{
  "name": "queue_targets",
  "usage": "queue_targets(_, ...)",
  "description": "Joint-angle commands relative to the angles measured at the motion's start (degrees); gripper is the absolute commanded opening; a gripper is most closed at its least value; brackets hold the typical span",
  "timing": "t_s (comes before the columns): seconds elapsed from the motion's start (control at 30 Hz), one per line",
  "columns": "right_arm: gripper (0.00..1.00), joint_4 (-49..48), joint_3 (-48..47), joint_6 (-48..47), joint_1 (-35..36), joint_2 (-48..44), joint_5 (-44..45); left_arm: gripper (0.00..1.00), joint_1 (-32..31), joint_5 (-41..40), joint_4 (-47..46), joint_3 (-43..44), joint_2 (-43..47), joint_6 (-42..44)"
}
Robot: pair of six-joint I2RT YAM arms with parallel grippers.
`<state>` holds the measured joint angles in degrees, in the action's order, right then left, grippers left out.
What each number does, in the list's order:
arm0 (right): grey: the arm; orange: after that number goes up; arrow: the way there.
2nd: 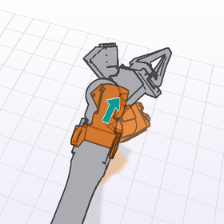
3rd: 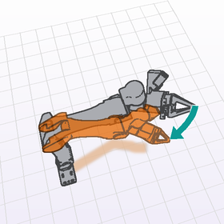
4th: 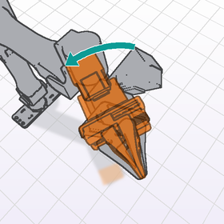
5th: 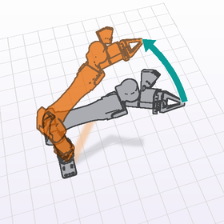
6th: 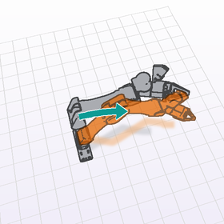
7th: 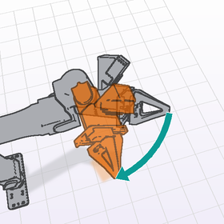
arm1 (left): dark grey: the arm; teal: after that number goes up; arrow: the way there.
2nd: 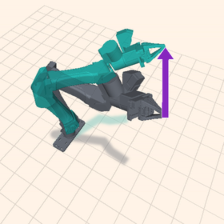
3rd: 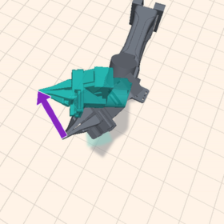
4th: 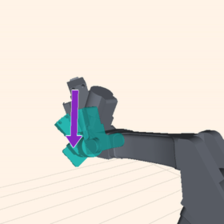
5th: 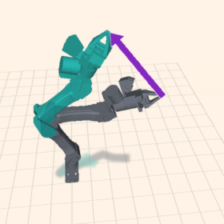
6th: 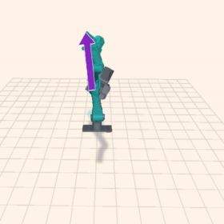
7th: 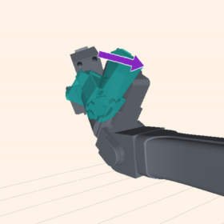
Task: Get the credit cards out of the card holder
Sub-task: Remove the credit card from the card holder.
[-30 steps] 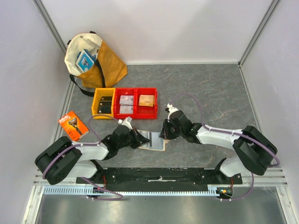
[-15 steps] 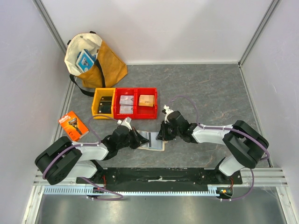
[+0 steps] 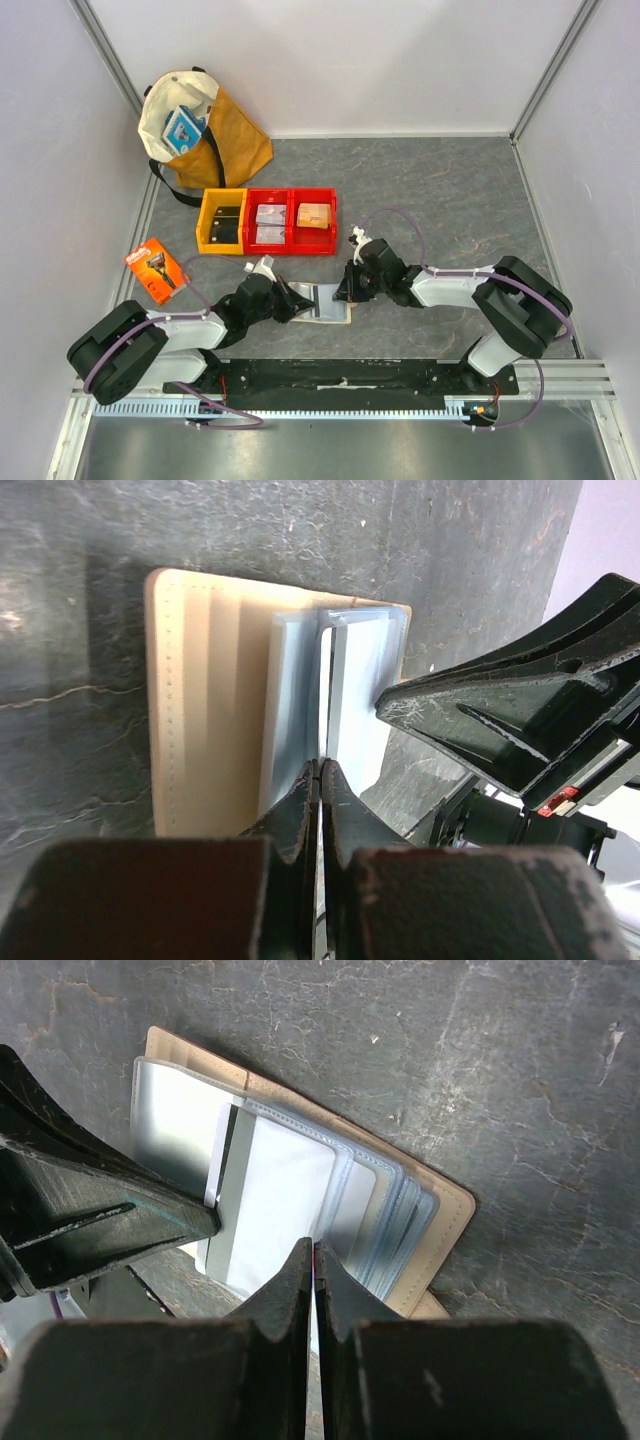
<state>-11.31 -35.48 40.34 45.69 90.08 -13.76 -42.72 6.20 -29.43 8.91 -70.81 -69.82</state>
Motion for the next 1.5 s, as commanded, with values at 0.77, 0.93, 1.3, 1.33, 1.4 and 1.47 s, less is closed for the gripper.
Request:
queue_targets(0.77, 0.16, 4.02, -1.78, -4.30, -1.66, -4.57, -1.79, 0.21, 4.31, 3.73, 1.66, -0.03, 1.28, 2.76)
queue_targets(0.93, 0.16, -0.11, -2.83, -2.81, -1.66, -2.81, -5.39, 0.27, 4.22, 3.74, 1.57, -0.03, 2.16, 2.85)
queue_targets(1.3, 0.16, -3.01, -5.21, -1.75, -1.66, 2.11, -7.42, 0.29, 4.22, 3.12, 1.92, 0.67, 2.25, 3.20)
queue_targets(1.33, 0.17, -3.19, -5.21, -1.84, -1.66, 2.46, -7.42, 0.30, 4.31, 2.95, 1.92, 0.76, 2.16, 3.29)
queue_targets(1.4, 0.16, -3.19, -5.38, -1.67, -1.66, 3.43, -7.33, 0.30, 4.40, 2.95, 2.18, 1.11, 2.25, 3.46)
queue_targets(1.47, 0.16, -3.28, -5.30, -1.58, -1.66, 4.31, -7.16, 0.30, 4.49, 2.95, 2.36, 1.20, 2.34, 3.64)
